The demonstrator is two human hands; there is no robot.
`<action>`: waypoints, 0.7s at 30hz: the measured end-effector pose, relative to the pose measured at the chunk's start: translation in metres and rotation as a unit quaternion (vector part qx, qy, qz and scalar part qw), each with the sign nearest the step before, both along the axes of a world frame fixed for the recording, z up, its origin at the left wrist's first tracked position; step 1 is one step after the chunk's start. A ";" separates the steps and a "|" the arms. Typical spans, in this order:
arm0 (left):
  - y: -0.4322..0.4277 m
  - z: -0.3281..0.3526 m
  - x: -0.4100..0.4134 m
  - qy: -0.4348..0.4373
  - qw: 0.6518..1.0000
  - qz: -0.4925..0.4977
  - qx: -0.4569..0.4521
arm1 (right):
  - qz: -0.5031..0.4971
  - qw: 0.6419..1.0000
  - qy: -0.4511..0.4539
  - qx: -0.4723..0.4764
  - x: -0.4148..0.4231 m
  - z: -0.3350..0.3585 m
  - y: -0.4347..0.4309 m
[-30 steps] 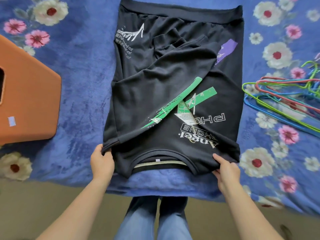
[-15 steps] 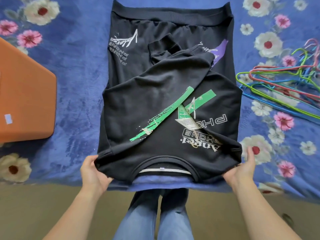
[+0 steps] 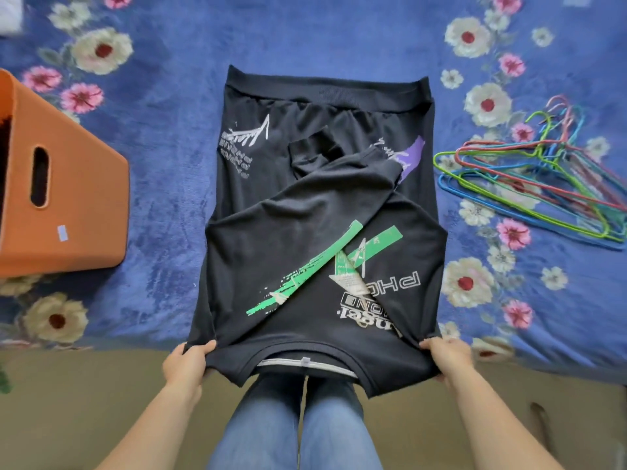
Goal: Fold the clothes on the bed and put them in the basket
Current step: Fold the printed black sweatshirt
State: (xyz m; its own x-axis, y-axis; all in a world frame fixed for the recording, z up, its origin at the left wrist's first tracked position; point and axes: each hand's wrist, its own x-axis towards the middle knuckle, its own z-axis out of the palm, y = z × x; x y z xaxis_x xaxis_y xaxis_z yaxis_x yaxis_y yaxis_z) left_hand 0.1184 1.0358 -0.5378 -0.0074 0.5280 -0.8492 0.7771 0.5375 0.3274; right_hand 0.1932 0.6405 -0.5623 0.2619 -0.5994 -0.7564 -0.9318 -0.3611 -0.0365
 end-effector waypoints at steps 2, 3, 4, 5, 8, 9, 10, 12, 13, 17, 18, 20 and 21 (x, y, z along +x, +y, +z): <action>0.006 0.016 0.004 -0.004 0.999 -0.015 -0.029 | 0.010 1.000 0.012 0.017 0.012 0.028 -0.001; 0.010 0.023 0.012 -0.022 0.999 -0.014 -0.044 | -0.011 0.999 -0.004 0.030 0.022 0.039 -0.001; 0.016 0.030 0.022 -0.042 0.998 -0.011 -0.050 | -0.049 0.996 -0.038 0.060 0.034 0.049 -0.002; 0.022 0.039 0.037 -0.066 0.996 -0.017 -0.050 | -0.101 0.985 -0.082 0.111 0.048 0.060 -0.003; 0.038 0.060 0.094 -0.138 0.986 -0.073 -0.065 | -0.158 0.943 -0.138 0.258 0.095 0.085 -0.001; 0.041 0.065 0.113 -0.154 0.981 -0.086 -0.080 | -0.164 0.936 -0.144 0.277 0.110 0.090 0.000; 0.045 0.069 0.134 -0.165 0.978 -0.089 -0.095 | -0.185 0.926 -0.157 0.289 0.124 0.091 0.000; 0.052 0.072 0.177 -0.191 0.972 -0.069 -0.118 | -0.249 0.898 -0.178 0.316 0.155 0.093 0.003; 0.056 0.074 0.197 -0.208 0.969 -0.054 -0.124 | -0.282 0.878 -0.192 0.336 0.168 0.093 0.004; 0.069 0.064 0.254 -0.264 0.950 -0.052 -0.161 | -0.327 0.797 -0.265 0.432 0.215 0.079 0.003; 0.067 0.056 0.263 -0.247 0.951 -0.110 -0.148 | -0.296 0.805 -0.269 0.438 0.224 0.072 0.006; 0.060 0.030 0.277 -0.169 0.946 -0.274 -0.040 | -0.193 0.868 -0.249 0.384 0.239 0.055 0.015; 0.057 0.021 0.280 -0.132 0.924 -0.356 0.038 | -0.137 0.900 -0.245 0.333 0.243 0.050 0.020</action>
State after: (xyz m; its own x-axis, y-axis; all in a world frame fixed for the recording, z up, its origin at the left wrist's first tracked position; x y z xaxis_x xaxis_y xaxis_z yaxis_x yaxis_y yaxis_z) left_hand 0.3981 1.0928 -0.5168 0.5670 0.3767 -0.7325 0.8129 -0.1124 0.5714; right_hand 0.4363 0.6607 -0.5126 0.5728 -0.1487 -0.8061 -0.7960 0.1340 -0.5903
